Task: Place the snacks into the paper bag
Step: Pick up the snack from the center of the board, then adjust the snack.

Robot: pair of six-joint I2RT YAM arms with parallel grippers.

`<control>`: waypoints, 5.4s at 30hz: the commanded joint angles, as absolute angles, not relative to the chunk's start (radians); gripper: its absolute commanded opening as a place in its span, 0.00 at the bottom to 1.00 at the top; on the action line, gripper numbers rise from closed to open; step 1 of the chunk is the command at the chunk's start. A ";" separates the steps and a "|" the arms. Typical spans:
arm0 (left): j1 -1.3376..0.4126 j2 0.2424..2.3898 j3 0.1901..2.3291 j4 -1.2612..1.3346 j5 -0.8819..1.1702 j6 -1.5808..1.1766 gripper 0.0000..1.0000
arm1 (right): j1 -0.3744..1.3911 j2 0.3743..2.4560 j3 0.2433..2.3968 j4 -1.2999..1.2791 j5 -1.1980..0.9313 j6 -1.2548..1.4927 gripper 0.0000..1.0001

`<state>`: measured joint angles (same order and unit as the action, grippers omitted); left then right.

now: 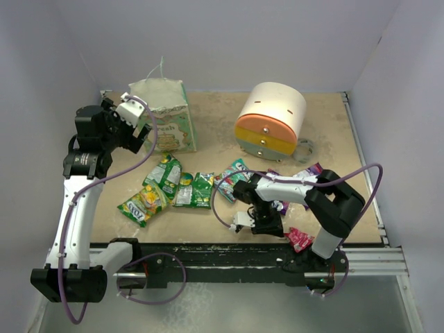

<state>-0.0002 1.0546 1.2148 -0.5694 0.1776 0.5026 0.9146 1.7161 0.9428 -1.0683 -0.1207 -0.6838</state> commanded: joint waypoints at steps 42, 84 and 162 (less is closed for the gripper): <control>0.014 0.982 1.219 -0.580 0.345 0.394 0.99 | 0.839 1.446 1.508 -0.909 -0.370 -0.605 0.00; 0.010 1.024 1.306 -0.793 1.282 0.429 0.98 | 0.826 1.531 1.895 -0.544 -0.726 -0.499 0.00; -0.188 1.148 1.313 -0.303 0.810 -0.058 0.31 | 0.833 1.618 1.944 -0.349 -0.283 -0.106 0.23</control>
